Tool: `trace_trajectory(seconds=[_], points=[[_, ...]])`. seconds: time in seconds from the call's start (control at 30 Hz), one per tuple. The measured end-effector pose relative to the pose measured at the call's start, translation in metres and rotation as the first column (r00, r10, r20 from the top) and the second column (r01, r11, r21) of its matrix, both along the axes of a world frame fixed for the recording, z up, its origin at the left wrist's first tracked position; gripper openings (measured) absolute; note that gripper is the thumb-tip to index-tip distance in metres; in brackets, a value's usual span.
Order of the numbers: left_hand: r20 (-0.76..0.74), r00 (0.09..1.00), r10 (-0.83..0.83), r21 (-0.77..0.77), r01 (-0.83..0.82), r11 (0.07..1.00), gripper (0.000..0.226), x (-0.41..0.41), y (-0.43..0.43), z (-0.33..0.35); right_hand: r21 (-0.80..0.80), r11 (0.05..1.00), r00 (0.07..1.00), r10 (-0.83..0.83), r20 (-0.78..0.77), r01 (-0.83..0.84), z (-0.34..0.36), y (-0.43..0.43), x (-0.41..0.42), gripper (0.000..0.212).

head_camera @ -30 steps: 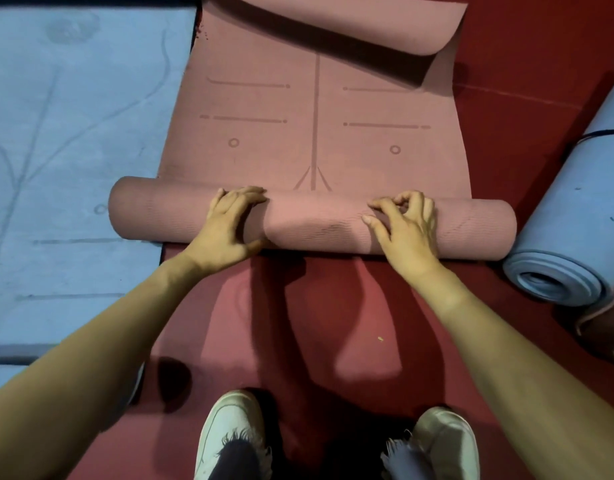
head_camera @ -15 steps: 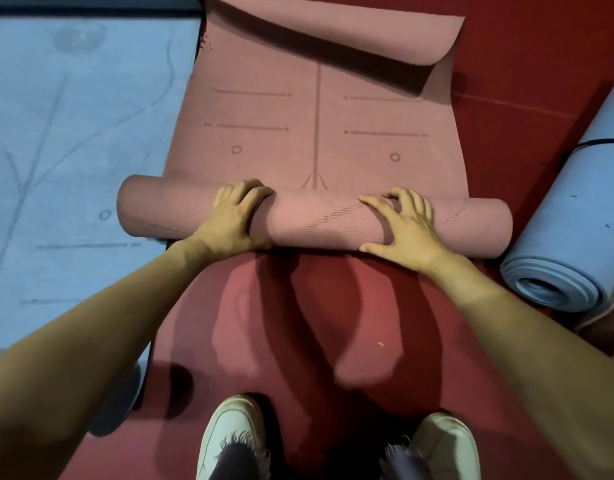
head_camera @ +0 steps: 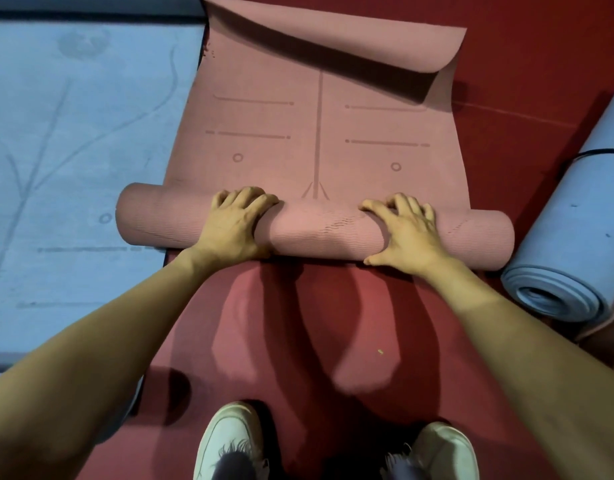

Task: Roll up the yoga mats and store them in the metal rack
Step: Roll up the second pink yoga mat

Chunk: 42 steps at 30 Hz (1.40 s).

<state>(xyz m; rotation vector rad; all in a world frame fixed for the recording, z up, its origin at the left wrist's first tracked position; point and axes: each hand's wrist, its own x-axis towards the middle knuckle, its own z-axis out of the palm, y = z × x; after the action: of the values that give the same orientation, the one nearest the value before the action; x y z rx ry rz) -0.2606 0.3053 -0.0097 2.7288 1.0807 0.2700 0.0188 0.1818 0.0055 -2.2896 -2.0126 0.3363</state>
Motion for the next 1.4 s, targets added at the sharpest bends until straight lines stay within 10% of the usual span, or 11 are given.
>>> trace_trajectory(seconds=[1.03,1.4], points=[[0.067,0.992,-0.107,-0.101,0.113,0.988,0.091,-0.061,-0.061,-0.003,0.096,0.979,0.981,0.185,-0.063,-0.179,-0.019,-0.086,-0.019,0.082],[0.111,0.992,-0.053,-0.084,0.062,0.994,0.074,-0.053,-0.040,-0.005,0.180,0.974,0.958,-0.082,-0.275,0.135,-0.021,-0.082,-0.032,0.055]])
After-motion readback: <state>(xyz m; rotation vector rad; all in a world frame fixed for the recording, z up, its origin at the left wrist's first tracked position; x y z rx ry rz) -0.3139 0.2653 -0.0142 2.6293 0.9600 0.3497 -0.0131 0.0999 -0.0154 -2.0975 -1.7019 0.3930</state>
